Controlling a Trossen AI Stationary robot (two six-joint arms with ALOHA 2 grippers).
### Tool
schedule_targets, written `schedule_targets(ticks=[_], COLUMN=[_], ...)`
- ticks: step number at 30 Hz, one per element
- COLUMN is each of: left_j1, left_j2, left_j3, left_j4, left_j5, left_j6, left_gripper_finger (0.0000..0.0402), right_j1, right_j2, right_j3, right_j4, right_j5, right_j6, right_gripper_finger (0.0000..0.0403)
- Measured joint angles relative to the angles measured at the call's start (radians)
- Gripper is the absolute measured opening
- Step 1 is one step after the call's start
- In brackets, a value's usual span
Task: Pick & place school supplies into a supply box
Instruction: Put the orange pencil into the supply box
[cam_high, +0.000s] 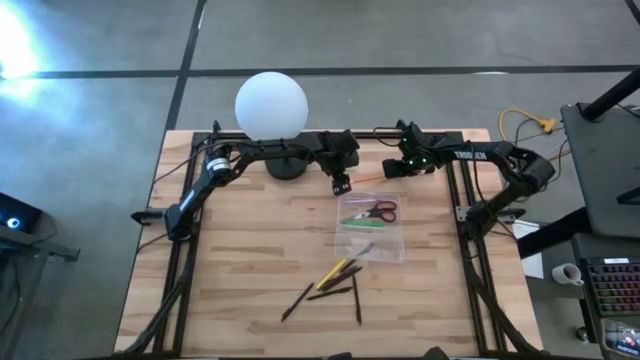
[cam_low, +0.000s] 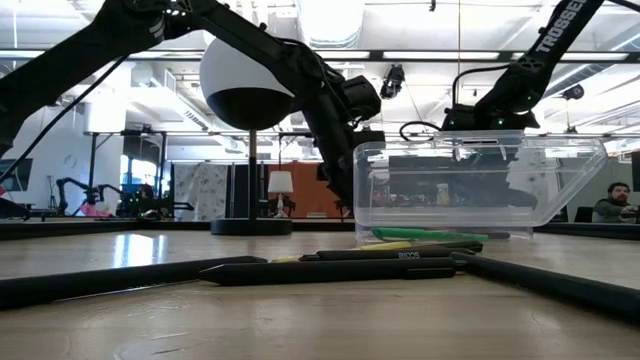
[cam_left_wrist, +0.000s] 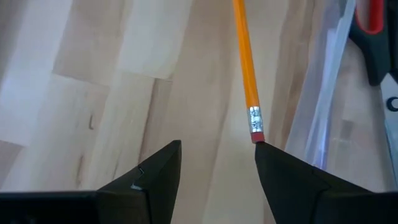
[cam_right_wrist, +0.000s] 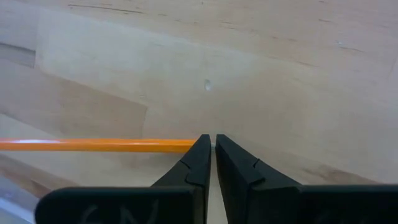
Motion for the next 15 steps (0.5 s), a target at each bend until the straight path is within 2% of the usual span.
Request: schedule_targets(ticks=[15], left_j1=[-0.016], left_j2=[0.016], left_j3=[0.033], left_j4=[0.005], left_j5=[0.021], left_j6=[-0.027], left_gripper_finger=[0.0191], right_j1=[-0.002], right_j2=[0.0], right_j3=[-0.001], right_j4=[0.0], right_j5=[0.0], right_j6=[-0.004], right_gripper_finger=[0.0018])
